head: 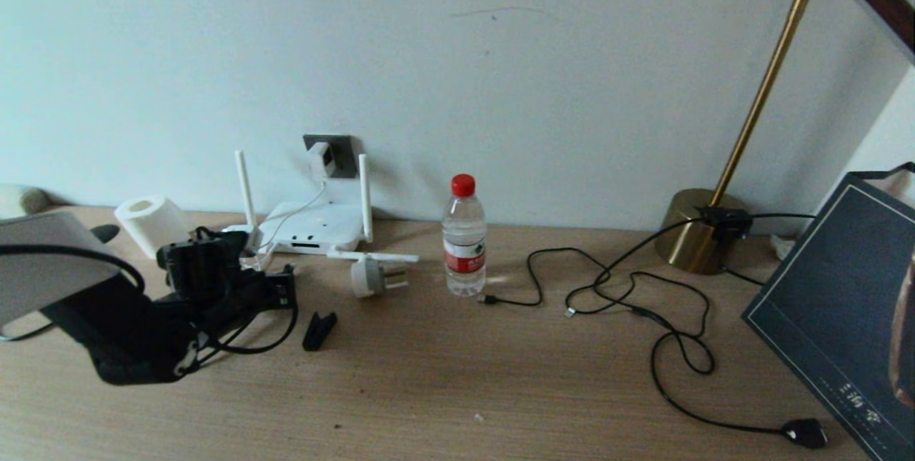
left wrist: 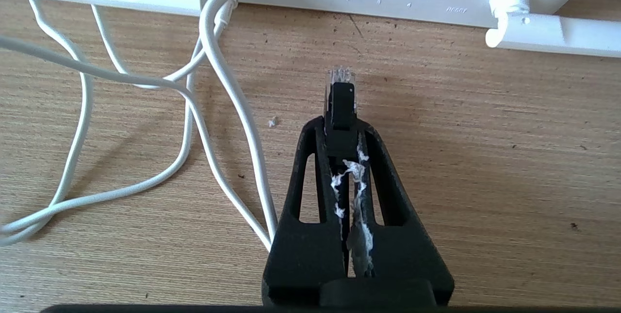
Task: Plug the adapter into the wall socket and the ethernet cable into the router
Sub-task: Align cable and router interface
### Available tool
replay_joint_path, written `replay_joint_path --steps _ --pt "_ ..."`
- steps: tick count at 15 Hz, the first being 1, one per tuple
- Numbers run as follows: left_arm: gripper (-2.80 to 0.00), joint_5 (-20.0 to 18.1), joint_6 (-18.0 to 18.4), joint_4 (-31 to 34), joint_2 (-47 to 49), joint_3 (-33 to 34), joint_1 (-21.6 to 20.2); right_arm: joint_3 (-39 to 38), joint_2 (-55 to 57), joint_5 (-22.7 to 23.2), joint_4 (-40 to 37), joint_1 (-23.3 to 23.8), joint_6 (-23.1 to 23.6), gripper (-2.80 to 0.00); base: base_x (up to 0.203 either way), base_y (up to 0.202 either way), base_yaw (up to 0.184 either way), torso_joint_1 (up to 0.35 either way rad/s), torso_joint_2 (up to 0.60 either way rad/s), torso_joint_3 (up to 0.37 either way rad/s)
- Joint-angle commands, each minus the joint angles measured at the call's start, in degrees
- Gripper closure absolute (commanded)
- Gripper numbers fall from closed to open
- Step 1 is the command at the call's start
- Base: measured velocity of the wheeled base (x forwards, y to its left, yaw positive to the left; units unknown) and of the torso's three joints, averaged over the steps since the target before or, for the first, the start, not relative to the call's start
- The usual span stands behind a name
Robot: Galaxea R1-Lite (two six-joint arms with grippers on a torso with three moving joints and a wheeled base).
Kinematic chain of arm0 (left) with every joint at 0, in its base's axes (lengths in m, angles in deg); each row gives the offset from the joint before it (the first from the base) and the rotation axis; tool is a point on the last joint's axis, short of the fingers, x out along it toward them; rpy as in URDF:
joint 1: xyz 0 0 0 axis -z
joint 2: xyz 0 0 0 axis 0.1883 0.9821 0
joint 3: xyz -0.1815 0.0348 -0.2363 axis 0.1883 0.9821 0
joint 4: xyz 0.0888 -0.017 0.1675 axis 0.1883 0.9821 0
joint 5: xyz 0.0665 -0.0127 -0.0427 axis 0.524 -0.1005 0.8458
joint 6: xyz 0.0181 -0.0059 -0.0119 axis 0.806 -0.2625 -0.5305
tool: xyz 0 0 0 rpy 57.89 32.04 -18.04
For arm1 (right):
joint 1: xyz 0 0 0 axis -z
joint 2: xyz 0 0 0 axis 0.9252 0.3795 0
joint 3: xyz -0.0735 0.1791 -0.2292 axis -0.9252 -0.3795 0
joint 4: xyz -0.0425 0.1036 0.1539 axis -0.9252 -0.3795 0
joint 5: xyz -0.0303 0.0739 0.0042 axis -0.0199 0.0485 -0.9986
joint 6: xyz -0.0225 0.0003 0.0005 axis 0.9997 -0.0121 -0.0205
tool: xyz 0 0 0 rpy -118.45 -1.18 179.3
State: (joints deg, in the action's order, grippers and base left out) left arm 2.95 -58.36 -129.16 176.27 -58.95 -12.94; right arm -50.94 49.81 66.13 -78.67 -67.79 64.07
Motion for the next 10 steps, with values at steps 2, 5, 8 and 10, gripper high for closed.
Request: replay_joint_path --steps 2,5,8,10 --pt "0.00 -0.1 0.6 -0.3 -0.4 0.0 -0.1 0.0 0.1 0.0 0.0 0.0 0.0 0.00 0.000 0.000 0.000 0.000 0.00 0.000" --pt "0.00 -0.2 2.6 -0.4 -0.8 0.1 -1.2 0.0 0.1 0.0 0.0 0.0 0.0 0.00 0.000 0.000 0.000 0.000 0.00 0.000" --pt "0.00 -0.5 2.6 -1.0 -1.2 0.5 -1.2 0.0 0.1 0.0 0.0 -0.1 0.0 0.00 0.000 0.000 0.000 0.000 0.00 0.000" --pt "0.00 -0.6 2.6 -1.0 -1.6 0.9 -1.1 0.0 0.1 0.0 0.0 0.0 0.0 0.00 0.000 0.000 0.000 0.000 0.00 0.000"
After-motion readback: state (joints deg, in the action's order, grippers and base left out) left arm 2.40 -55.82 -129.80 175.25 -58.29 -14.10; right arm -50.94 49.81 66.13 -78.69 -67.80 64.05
